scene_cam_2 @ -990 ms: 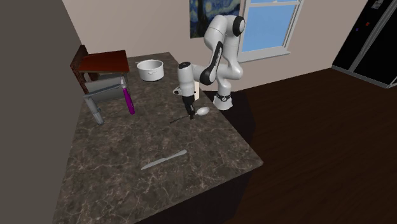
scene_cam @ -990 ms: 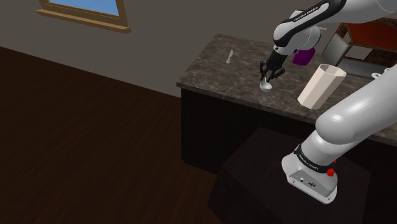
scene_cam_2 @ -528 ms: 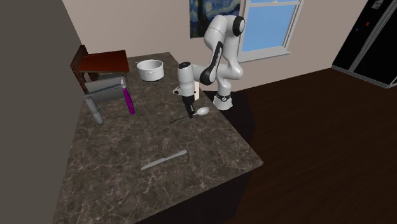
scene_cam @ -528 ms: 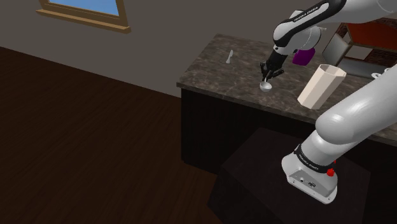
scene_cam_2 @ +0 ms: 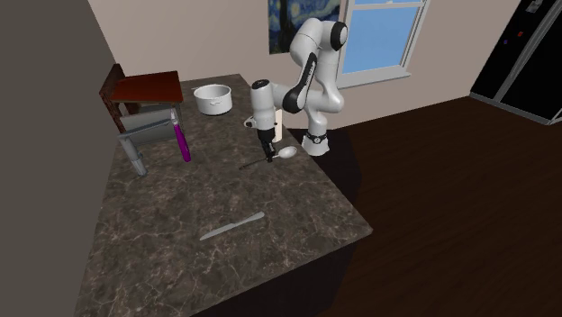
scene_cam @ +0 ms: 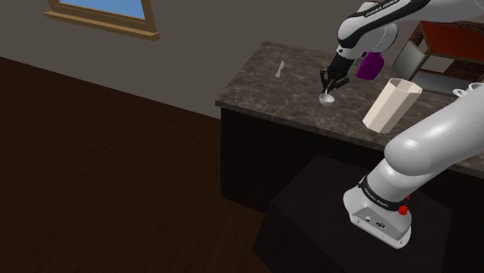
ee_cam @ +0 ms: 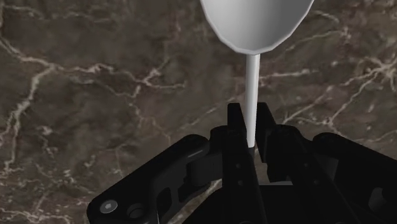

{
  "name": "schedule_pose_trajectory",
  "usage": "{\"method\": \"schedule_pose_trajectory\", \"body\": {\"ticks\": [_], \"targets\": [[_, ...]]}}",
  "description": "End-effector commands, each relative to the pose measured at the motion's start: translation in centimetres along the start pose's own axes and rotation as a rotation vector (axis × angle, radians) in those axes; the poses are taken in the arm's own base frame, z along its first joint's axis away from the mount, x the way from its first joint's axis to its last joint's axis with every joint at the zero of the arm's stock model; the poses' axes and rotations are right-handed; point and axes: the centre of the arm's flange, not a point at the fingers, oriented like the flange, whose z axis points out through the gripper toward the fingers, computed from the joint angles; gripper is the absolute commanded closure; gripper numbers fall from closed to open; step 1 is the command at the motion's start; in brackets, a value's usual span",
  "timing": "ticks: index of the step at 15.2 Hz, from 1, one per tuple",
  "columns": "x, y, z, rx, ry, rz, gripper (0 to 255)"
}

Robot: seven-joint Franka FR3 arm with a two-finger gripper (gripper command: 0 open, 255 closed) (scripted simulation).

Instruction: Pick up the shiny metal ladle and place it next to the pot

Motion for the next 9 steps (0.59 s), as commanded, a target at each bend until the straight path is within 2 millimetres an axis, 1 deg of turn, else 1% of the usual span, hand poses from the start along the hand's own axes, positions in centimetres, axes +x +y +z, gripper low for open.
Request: {"method": "schedule_pose_trajectory", "body": {"ticks": [1, 9], "targets": [[-0.1, -0.2, -1.1, 0.0, 0.0, 0.0, 255], [-0.2, -0.6, -5.3, 0.0, 0.0, 0.0, 255]]}}
